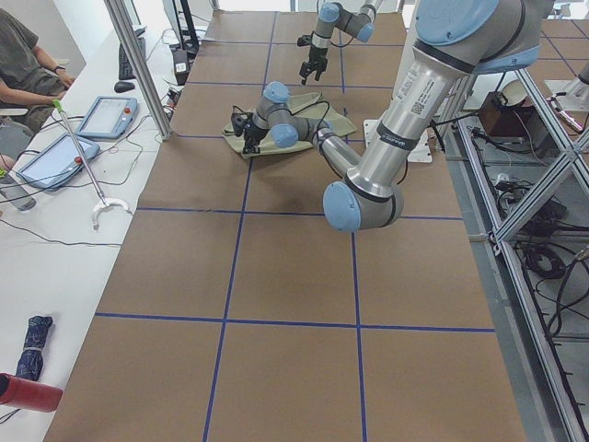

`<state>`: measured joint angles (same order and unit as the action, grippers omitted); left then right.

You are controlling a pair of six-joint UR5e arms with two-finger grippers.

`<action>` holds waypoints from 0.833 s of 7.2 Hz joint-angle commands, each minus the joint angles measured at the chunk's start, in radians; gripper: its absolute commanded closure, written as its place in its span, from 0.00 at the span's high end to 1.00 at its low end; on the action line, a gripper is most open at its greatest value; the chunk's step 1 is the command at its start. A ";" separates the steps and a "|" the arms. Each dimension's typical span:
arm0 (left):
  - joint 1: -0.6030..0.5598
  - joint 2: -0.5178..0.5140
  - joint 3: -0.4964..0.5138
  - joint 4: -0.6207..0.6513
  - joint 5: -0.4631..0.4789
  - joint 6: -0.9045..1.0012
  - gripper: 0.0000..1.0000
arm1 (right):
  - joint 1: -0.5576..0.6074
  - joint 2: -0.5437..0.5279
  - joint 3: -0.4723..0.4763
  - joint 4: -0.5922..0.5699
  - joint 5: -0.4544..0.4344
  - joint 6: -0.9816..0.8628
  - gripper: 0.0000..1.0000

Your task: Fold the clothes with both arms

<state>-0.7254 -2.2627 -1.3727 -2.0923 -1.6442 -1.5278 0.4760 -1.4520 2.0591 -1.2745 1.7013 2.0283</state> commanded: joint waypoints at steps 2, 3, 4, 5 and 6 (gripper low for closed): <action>-0.080 -0.263 0.511 -0.311 -0.002 0.005 0.00 | -0.005 0.052 -0.019 -0.006 -0.104 0.000 1.00; -0.091 -0.284 0.628 -0.450 -0.002 0.005 0.00 | -0.008 0.052 -0.020 -0.006 -0.107 -0.002 1.00; -0.092 -0.293 0.645 -0.452 -0.002 0.008 0.00 | -0.008 0.065 -0.022 -0.006 -0.108 -0.002 1.00; -0.095 -0.290 0.621 -0.451 -0.005 0.058 0.51 | -0.008 0.079 -0.025 -0.009 -0.106 -0.003 1.00; -0.095 -0.184 0.419 -0.421 -0.034 0.058 0.58 | -0.011 0.100 -0.048 -0.013 -0.101 -0.028 1.00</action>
<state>-0.8189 -2.5233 -0.8048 -2.5292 -1.6556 -1.4859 0.4670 -1.3734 2.0294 -1.2838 1.5965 2.0191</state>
